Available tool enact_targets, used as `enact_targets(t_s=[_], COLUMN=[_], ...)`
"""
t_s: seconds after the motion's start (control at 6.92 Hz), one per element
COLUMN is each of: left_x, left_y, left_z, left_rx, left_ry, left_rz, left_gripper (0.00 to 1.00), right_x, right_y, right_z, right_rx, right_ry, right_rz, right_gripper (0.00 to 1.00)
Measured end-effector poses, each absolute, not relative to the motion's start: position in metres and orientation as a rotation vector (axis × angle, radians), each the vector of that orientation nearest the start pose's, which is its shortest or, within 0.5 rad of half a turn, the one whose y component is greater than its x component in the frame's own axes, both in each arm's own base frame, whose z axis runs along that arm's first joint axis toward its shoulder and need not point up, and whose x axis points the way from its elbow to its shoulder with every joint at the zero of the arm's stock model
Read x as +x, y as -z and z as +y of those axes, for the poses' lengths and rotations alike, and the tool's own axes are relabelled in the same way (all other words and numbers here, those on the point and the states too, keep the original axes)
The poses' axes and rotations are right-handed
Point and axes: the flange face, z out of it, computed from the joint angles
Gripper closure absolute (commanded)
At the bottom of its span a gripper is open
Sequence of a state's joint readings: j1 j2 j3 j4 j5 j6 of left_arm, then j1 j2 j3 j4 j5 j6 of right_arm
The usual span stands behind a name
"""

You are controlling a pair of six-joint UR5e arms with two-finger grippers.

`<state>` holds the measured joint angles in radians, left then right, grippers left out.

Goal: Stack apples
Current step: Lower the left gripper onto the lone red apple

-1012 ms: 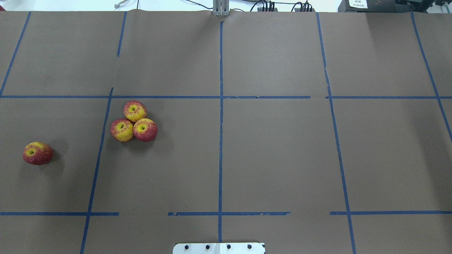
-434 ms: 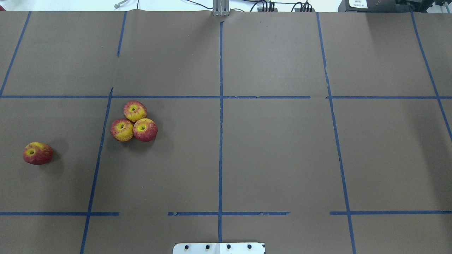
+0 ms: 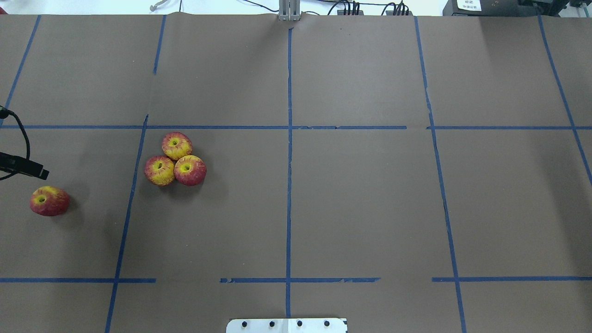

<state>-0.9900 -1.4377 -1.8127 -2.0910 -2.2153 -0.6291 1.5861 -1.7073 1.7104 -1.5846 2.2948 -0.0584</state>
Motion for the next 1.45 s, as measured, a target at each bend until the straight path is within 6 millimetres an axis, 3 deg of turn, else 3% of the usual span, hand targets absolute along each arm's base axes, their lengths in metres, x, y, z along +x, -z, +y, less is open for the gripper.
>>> enact_targets(t_s=[0.43, 1.3, 1.45], left_x=[0.211, 0.24, 0.249], left_y=[-0.559, -0.593, -0.595], left_z=[-0.409, -0.406, -0.406], left_rx=[0.105, 0.072, 0.069], left_ry=[-0.15, -0.196, -0.21], left_rz=[0.846, 0.848, 0.849], left_gripper=[0.0, 0.0, 0.18], right_x=[0.074, 0.074, 0.074], right_y=[-0.658, -0.658, -0.658], right_z=[-0.432, -0.432, -0.432], right_rx=[0.017, 0.017, 0.017], right_ry=[0.038, 0.038, 0.038], right_rz=[-0.724, -0.724, -0.724], right_gripper=[0.0, 0.0, 0.0])
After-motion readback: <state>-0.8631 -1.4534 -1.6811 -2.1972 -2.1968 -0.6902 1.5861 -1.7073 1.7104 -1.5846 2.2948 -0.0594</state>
